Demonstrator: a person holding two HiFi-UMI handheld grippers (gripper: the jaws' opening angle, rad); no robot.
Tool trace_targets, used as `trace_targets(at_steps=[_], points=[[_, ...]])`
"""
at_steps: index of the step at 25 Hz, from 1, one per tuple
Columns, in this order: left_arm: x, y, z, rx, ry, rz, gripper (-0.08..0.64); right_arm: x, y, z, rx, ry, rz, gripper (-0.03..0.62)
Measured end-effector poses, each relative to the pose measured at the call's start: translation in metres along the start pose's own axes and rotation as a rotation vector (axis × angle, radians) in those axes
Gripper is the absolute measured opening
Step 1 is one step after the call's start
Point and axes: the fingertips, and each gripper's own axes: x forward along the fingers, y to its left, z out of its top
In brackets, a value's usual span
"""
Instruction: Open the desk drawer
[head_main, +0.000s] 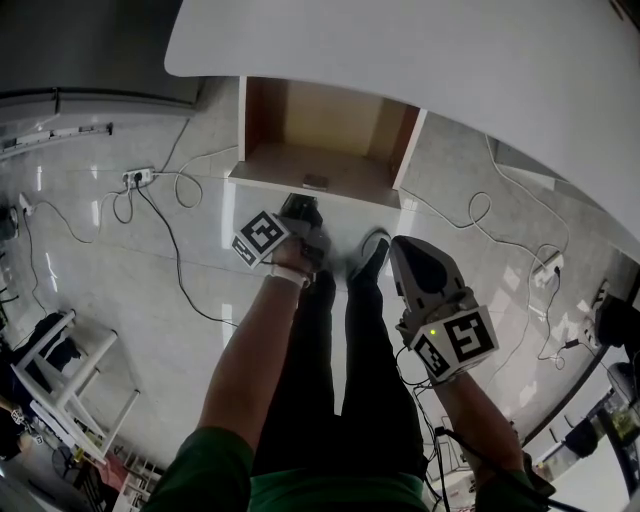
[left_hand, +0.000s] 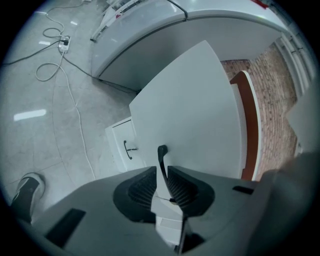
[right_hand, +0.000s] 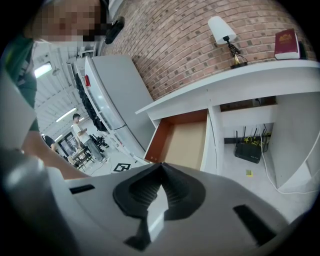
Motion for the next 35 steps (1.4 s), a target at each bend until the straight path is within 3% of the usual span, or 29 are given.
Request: trace_targets(at_steps=[11, 16, 19, 22, 27, 35], points=[[-0.057, 0.001, 0.003, 0.024, -0.017, 0.053, 0.072, -0.014, -0.002, 0.028, -0.031, -0.018, -0.012, 0.000], [-0.119, -0.039, 0.025, 0.200, -0.037, 0.171, 0.070, -0.039, 0.012, 0.081, -0.051, -0.075, -0.028, 0.000], [-0.147, -0.107, 0.061, 0.329, -0.093, 0.160, 0.063, -0.056, 0.012, 0.145, -0.061, -0.168, -0.060, 0.000], [-0.163, -0.189, 0.106, 0.532, -0.144, 0.155, 0.057, -0.073, 0.016, 0.216, -0.084, -0.267, -0.085, 0.000], [-0.194, -0.328, 0.134, 0.789, -0.208, 0.075, 0.052, -0.115, 0.048, 0.299, -0.150, -0.374, -0.078, 0.000], [-0.240, -0.548, 0.140, 1.087, -0.384, -0.238, 0.051, -0.170, 0.091, 0.400, -0.203, -0.542, -0.095, 0.000]])
